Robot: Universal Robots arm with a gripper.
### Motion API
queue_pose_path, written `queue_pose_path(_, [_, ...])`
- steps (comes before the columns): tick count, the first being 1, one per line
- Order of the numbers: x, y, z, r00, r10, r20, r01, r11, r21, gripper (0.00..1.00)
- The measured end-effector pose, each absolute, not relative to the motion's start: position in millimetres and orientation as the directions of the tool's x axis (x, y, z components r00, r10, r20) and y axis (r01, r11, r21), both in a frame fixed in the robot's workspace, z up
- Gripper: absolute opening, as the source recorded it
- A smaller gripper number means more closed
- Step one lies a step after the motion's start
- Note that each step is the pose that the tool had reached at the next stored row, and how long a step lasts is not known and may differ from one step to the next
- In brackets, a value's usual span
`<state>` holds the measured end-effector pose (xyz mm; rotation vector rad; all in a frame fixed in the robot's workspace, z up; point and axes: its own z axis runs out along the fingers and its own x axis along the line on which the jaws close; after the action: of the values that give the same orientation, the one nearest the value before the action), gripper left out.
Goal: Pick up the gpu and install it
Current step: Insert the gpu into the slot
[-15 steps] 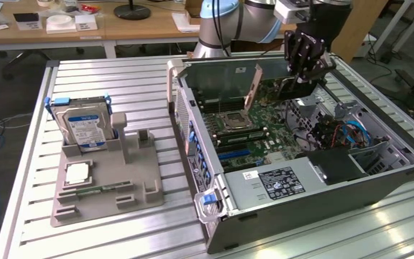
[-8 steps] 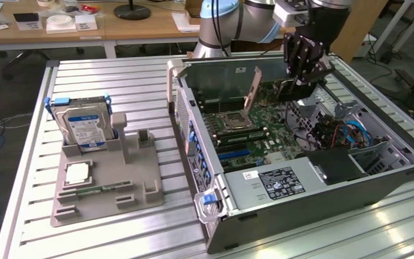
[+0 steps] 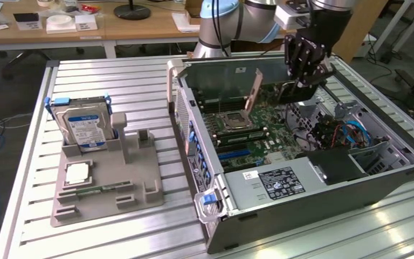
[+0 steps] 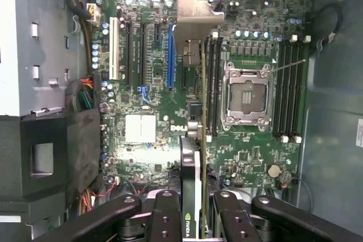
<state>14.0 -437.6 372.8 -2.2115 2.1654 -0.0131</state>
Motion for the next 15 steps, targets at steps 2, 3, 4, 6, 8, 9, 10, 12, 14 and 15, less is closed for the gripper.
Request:
queue_pose_path(2, [13.7, -439.0, 371.2, 0.021, -0.999, -0.027, -0.999, -0.020, -0.039, 0.27])
queue_pose_path(3, [13.4, -439.7, 369.8, 0.021, -0.999, -0.027, -0.999, -0.020, -0.039, 0.27])
queue_pose_path(4, [13.0, -440.4, 368.5, 0.022, -0.999, -0.027, -0.999, -0.020, -0.039, 0.27])
queue_pose_path(6, [12.0, -442.2, 366.1, 0.022, -0.999, -0.027, -0.999, -0.021, -0.039, 0.27])
queue_pose_path(8, [10.7, -444.4, 363.7, 0.021, -0.999, -0.027, -0.999, -0.020, -0.039, 0.27])
queue_pose_path(9, [10.1, -445.1, 362.4, 0.022, -0.999, -0.027, -0.999, -0.020, -0.039, 0.27])
queue_pose_path(10, [9.5, -445.5, 361.1, 0.022, -0.999, -0.027, -0.999, -0.021, -0.039, 0.27])
queue_pose_path(12, [7.8, -446.0, 358.2, 0.022, -0.999, -0.027, -0.999, -0.020, -0.039, 0.27])
queue_pose_path(14, [6.4, -446.6, 355.1, 0.022, -0.999, -0.027, -0.999, -0.020, -0.039, 0.27])
queue_pose_path(15, [5.6, -446.8, 353.2, 0.022, -0.999, -0.027, -0.999, -0.020, -0.039, 0.27])
